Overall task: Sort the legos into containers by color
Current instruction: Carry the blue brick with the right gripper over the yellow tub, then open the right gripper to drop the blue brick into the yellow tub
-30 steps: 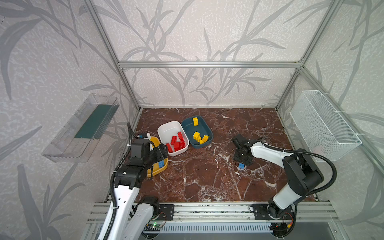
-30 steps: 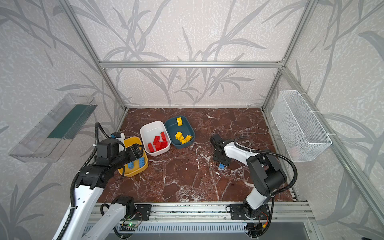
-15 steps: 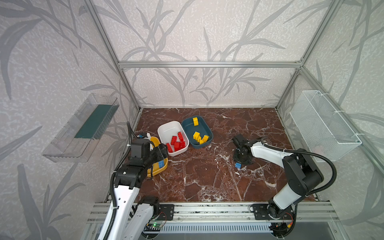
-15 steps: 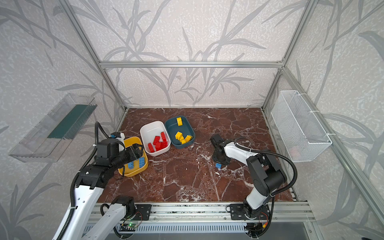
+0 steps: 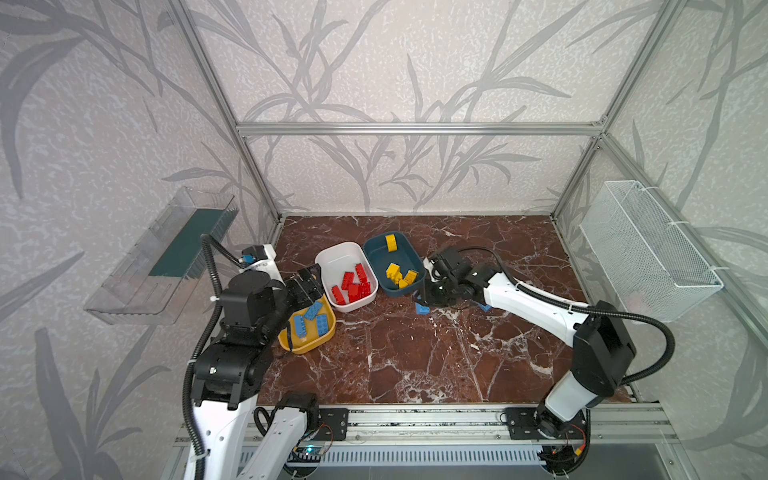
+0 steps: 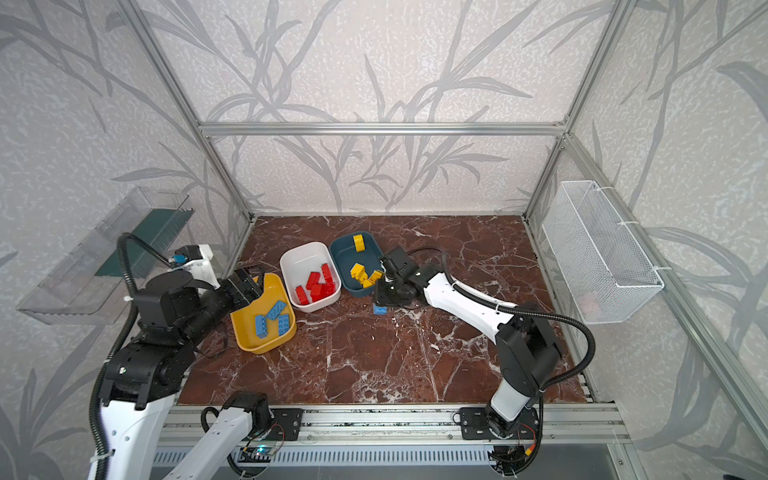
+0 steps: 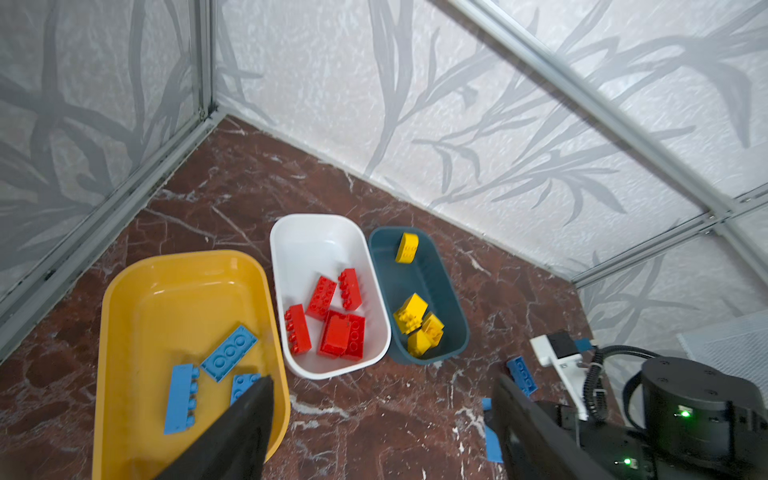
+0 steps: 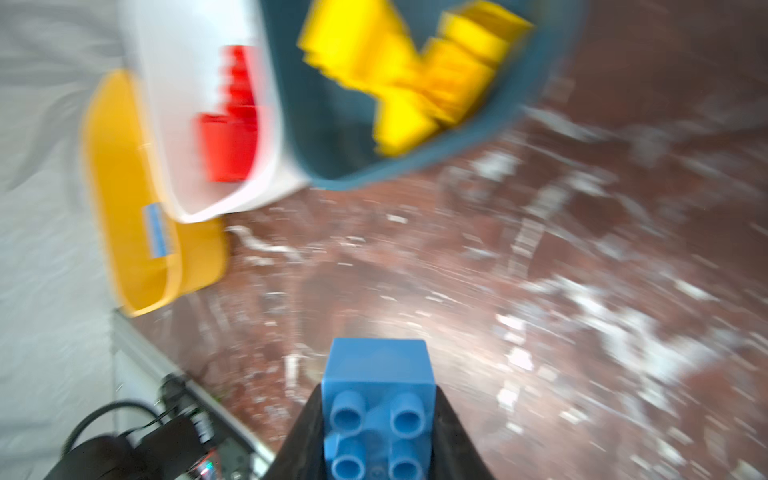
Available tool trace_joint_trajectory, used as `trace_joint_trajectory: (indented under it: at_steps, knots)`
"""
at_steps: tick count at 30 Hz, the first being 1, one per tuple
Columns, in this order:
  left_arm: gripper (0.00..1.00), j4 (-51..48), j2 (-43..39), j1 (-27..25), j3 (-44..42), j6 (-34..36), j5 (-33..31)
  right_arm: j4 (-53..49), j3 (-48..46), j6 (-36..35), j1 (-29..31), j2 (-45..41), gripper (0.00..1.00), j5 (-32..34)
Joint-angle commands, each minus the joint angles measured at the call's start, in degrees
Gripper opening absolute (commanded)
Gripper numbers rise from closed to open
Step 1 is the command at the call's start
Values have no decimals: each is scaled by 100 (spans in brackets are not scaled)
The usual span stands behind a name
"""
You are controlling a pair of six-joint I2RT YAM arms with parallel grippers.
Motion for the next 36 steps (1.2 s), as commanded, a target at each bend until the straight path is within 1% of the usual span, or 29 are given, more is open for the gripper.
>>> trace_joint_trajectory:
  at_steps: [1, 3, 6, 12, 13, 14, 17, 20, 23, 25, 28, 31, 33, 36]
  knots:
    - [82, -240, 126, -26, 349, -73, -60, 200, 630, -62, 383, 560, 27, -483]
    - [82, -312, 187, -30, 533, -97, -45, 524, 1094, 123, 605, 994, 27, -709]
    - [82, -447, 227, -28, 772, -100, -54, 674, 1953, 268, 922, 1713, 26, -982]
    - [82, -712, 184, -30, 1093, -122, -17, 915, 3512, 692, 1280, 2994, 24, -1245]
    - [82, -726, 163, -27, 1097, -119, -24, 923, 3729, 734, 1279, 3176, 24, -1237]
    - [82, -726, 136, -31, 1075, -118, -17, 904, 3987, 781, 1459, 3364, 24, -1226]
    - [82, -774, 91, -26, 981, -102, 14, 907, 4632, 1054, 1510, 3920, 24, -1363]
    - [82, -789, 59, -25, 839, -92, 61, 740, 5208, 1116, 1593, 4304, 25, -1256]
    - [82, -740, 24, -31, 664, -147, 153, 510, 5731, 1180, 1612, 4669, 29, -1150]
    - [82, -726, 4, -27, 603, -166, 193, 470, 5960, 1246, 1608, 4855, 34, -1157]
    - [82, -783, 3, -20, 599, -144, 191, 435, 6193, 1267, 1602, 4988, 49, -1169]
    - [82, -898, 79, -22, 698, -103, 198, 345, 6271, 1216, 1574, 4965, 60, -1091]
    - [83, -945, 142, -26, 761, -75, 241, 333, 6220, 1157, 1528, 4849, 63, -1083]
    - [83, -954, 274, -34, 856, 28, 358, 377, 5883, 1041, 1421, 4490, 64, -1049]
